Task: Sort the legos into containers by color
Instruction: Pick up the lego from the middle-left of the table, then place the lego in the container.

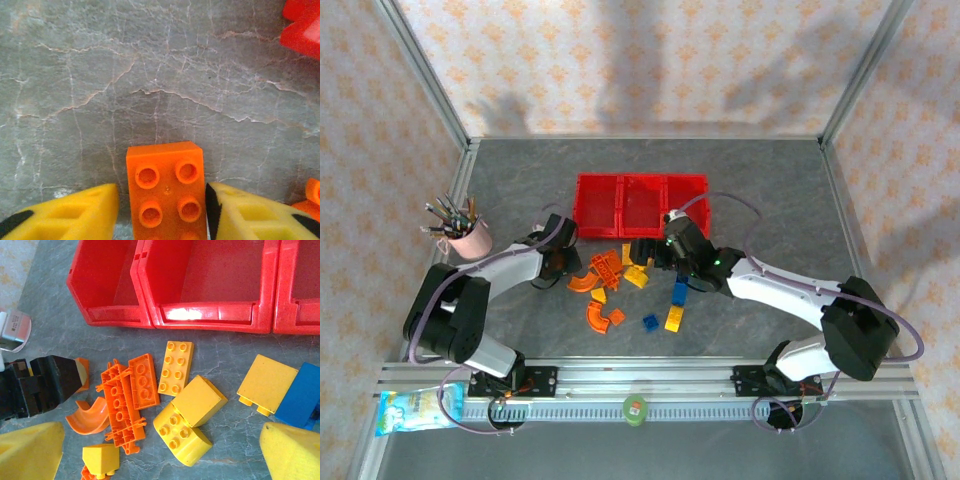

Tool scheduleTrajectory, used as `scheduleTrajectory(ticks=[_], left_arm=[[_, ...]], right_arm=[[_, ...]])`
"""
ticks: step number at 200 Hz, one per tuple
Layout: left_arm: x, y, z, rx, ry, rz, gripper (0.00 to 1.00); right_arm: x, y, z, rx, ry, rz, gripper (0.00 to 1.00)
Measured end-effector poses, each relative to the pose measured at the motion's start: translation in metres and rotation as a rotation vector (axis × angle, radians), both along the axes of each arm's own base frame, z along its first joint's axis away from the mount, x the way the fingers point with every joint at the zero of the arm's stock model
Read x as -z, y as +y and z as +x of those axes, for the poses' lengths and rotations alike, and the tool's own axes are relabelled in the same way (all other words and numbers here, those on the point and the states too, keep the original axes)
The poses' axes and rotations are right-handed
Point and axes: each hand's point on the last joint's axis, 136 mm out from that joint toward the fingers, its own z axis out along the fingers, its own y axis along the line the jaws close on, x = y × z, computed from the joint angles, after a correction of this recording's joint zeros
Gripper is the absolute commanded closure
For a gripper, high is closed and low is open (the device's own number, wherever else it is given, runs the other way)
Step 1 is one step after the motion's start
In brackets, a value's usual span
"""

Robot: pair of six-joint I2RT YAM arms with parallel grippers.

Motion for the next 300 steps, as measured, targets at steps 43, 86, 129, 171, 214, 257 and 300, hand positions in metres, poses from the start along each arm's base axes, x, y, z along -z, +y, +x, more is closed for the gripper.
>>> scheduleTrajectory(ticks=[43,86,129,171,214,257,300], left_arm=[[0.003,0.000,0.001,-0.010,0.004,-0.004,0.67],[-0.005,0.000,0.001,-0.011,-0.009,-0.005,0.70],[-0.060,-0.011,0.035,0.021,-0.122,-0.030,0.71],[-0.128,-0.041,0.099,0.102,-0.283,-0.064,0.71],[-0.110,-0.068,0.156,0.198,-0.234,-0.052,0.71],[-0.076,-0.079,0.187,0.242,-0.164,-0.013,0.66],[-0.061,-0.078,0.193,0.261,-0.128,0.009,0.55]], right_arm=[[0.000,0.000,0.000,0.000,-0.001,0.001,0.00],[-0.009,0.003,0.004,0.001,-0.016,0.014,0.00],[-0.039,0.011,0.015,0.006,-0.067,0.050,0.00],[-0.051,-0.001,0.035,0.053,-0.096,0.052,0.00],[-0.051,-0.020,0.051,0.114,-0.102,0.044,0.00],[-0.051,-0.024,0.054,0.127,-0.106,0.040,0.00],[-0.053,-0.026,0.055,0.130,-0.112,0.038,0.00]])
